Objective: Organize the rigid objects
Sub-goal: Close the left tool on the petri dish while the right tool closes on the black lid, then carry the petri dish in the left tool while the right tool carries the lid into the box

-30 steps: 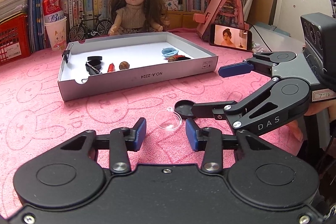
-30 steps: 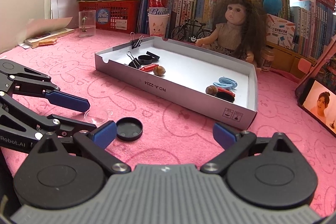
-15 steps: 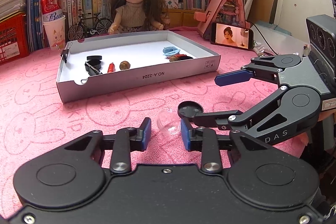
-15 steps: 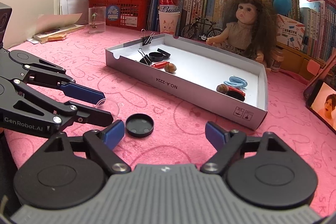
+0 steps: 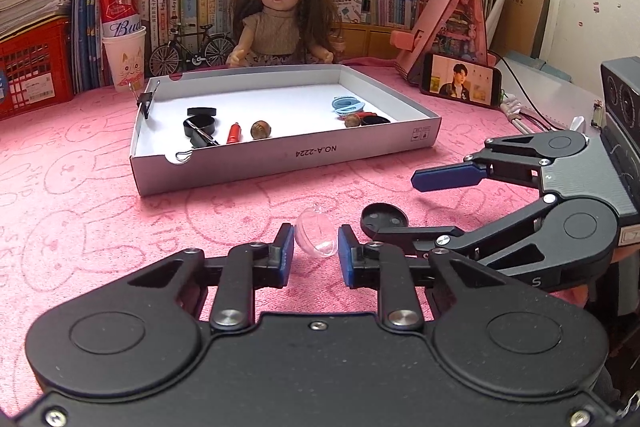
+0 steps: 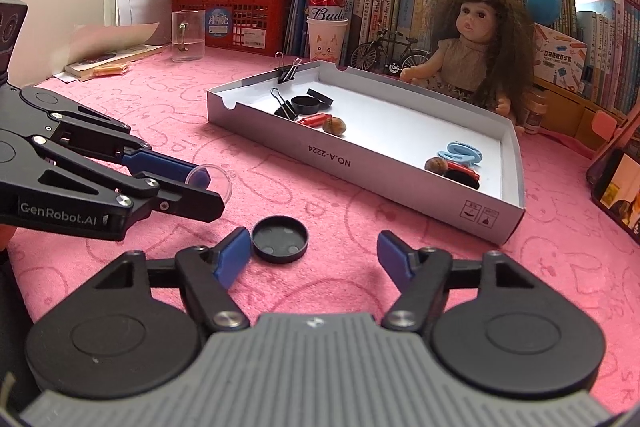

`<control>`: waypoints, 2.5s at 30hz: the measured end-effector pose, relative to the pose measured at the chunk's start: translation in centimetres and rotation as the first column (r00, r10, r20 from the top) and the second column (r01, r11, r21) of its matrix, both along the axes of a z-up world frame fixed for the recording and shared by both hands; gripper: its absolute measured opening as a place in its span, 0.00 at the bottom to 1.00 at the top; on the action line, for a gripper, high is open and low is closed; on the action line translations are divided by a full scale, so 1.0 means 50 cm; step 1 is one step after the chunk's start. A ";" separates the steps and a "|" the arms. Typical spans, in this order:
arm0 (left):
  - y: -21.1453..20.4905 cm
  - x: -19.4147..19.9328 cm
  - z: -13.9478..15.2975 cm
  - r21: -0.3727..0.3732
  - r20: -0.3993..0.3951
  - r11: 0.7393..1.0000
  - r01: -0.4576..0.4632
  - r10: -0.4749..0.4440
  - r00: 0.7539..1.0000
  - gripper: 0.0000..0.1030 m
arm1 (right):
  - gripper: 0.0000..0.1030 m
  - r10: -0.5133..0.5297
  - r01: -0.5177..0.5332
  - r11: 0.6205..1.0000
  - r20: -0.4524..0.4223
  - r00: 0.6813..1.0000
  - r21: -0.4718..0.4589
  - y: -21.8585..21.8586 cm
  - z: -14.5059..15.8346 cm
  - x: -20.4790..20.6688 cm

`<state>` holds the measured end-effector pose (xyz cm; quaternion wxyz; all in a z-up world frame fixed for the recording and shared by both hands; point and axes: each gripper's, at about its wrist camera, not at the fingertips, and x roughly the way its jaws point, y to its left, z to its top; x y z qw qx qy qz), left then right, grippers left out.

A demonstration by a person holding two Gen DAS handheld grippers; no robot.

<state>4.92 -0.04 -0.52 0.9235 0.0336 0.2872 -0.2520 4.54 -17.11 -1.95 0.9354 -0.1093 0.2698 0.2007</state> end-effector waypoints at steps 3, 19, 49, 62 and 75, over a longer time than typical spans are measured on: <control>0.000 0.001 0.001 -0.003 -0.002 1.000 -0.004 0.004 1.000 0.22 | 0.66 0.006 -0.006 1.000 -0.001 1.000 0.005 0.007 -0.001 -0.001; -0.002 0.007 0.007 -0.030 -0.008 0.998 -0.055 0.055 0.998 0.21 | 0.36 -0.048 0.048 0.998 0.003 0.999 0.031 0.031 -0.001 -0.013; -0.031 0.056 0.025 -0.047 -0.041 0.989 -0.142 0.140 0.989 0.21 | 0.35 -0.257 0.257 0.963 -0.012 0.966 0.082 -0.011 0.020 0.028; -0.047 0.091 0.044 -0.078 -0.028 0.984 -0.161 0.159 0.987 0.21 | 0.35 -0.290 0.288 0.952 0.007 0.957 0.100 -0.022 0.036 0.048; -0.068 0.167 0.054 -0.115 -0.013 0.970 -0.213 0.213 0.977 0.21 | 0.35 -0.338 0.333 0.934 0.021 0.941 0.132 -0.038 0.054 0.095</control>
